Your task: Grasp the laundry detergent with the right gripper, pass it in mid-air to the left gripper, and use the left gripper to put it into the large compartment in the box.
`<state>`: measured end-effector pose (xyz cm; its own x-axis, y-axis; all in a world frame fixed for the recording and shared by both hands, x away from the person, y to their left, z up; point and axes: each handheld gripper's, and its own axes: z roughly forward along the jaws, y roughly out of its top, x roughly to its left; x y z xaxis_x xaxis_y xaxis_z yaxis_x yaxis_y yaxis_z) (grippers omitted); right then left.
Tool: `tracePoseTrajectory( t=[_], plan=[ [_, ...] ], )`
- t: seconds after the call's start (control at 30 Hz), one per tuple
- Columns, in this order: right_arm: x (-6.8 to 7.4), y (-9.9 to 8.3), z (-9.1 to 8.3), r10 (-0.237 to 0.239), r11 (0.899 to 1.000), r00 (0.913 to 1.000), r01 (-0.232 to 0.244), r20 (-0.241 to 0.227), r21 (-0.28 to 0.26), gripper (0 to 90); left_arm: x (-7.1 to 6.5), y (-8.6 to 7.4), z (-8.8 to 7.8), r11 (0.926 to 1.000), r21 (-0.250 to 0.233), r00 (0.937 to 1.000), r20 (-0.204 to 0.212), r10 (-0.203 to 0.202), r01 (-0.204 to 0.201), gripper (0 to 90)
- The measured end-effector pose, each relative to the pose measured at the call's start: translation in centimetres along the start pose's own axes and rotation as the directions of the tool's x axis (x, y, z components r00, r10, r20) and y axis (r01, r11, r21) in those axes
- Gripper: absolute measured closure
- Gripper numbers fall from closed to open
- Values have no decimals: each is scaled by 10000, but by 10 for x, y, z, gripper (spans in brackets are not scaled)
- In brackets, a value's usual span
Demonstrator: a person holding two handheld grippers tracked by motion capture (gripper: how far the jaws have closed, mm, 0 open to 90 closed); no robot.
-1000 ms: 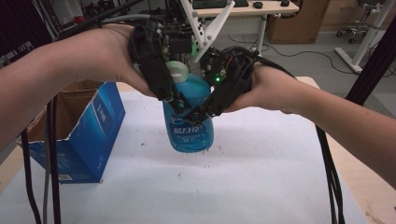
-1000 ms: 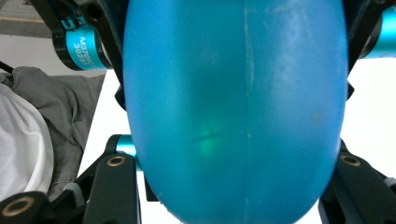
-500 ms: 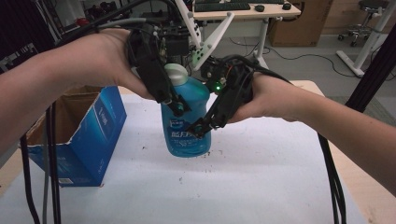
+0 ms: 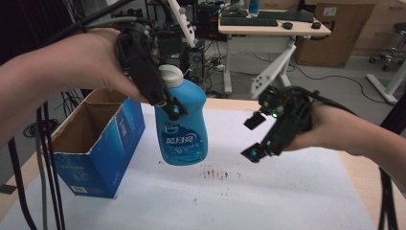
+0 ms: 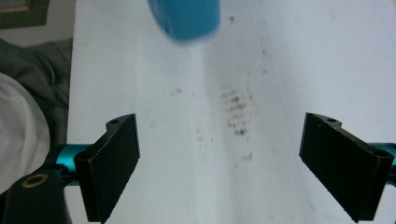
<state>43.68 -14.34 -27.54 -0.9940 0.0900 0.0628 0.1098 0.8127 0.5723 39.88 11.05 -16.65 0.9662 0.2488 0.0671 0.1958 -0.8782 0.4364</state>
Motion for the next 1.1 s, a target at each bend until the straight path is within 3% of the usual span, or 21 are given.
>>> tracePoseTrajectory(
  t=[0.1,0.2,0.3,0.37,0.4,0.43,0.53,0.67,0.8,0.9,0.93,0.97,1.03,1.07,1.1],
  plan=[
    [-4,-11,-2,277,9988,9996,-279,50,406,115,5,-10,-16,9988,-162,9986,-274,-463,458,381],
    [-9,-21,-6,494,9970,9985,-507,223,580,115,9,-21,-33,9946,-360,9928,-674,-995,972,382],
    [-13,-30,-13,849,9949,9958,-865,341,511,115,11,-31,-50,9841,-623,9785,-1132,-1725,1663,382],
    [-17,-36,-19,1089,9928,9930,-1110,466,447,115,13,-39,-63,9726,-847,9637,-1409,-2268,2165,381],
    [-17,-36,-19,1089,9928,9930,-1110,466,447,115,13,-39,-63,9726,-847,9637,-1409,-2268,2165,381],
    [-19,-39,-21,1260,9908,9906,-1283,530,423,115,14,-48,-74,9581,-1042,9451,-1663,-2814,2669,381],
    [-28,-52,-32,1601,9862,9846,-1627,708,322,115,15,-59,-90,9387,-1176,9159,-2096,-3424,3241,382],
    [-37,-63,-42,1936,9803,9765,-1963,946,199,116,18,-75,-106,9076,-1268,8695,-2603,-4198,4002,382],
    [-44,-71,-49,2037,9768,9720,-2098,1167,422,115,20,-92,-113,8760,-1212,8234,-3017,-4805,4668,382],
    [-48,-74,-53,2020,9762,9709,-2102,1286,535,115,23,-102,-116,8573,-1151,7953,-3282,-5096,5018,382],
    [-48,-74,-53,2020,9762,9709,-2102,1286,535,115,23,-102,-116,8573,-1151,7953,-3282,-5096,5018,382],
    [-50,-77,-56,2087,9748,9681,-2174,1384,508,115,25,-109,-117,8433,-1096,7752,-3459,-5286,5261,382],
    [-51,-78,-58,2120,9742,9667,-2206,1433,469,115,27,-113,-116,8376,-1055,7665,-3550,-5351,5359,382],
    [-51,-78,-58,2120,9742,9667,-2206,1433,469,115,27,-113,-116,8376,-1055,7665,-3550,-5351,5359,382],
    [-51,-79,-59,2136,9741,9664,-2219,1428,443,115,28,-116,-115,8308,-1036,7577,-3609,-5437,5469,382]
  ],
)
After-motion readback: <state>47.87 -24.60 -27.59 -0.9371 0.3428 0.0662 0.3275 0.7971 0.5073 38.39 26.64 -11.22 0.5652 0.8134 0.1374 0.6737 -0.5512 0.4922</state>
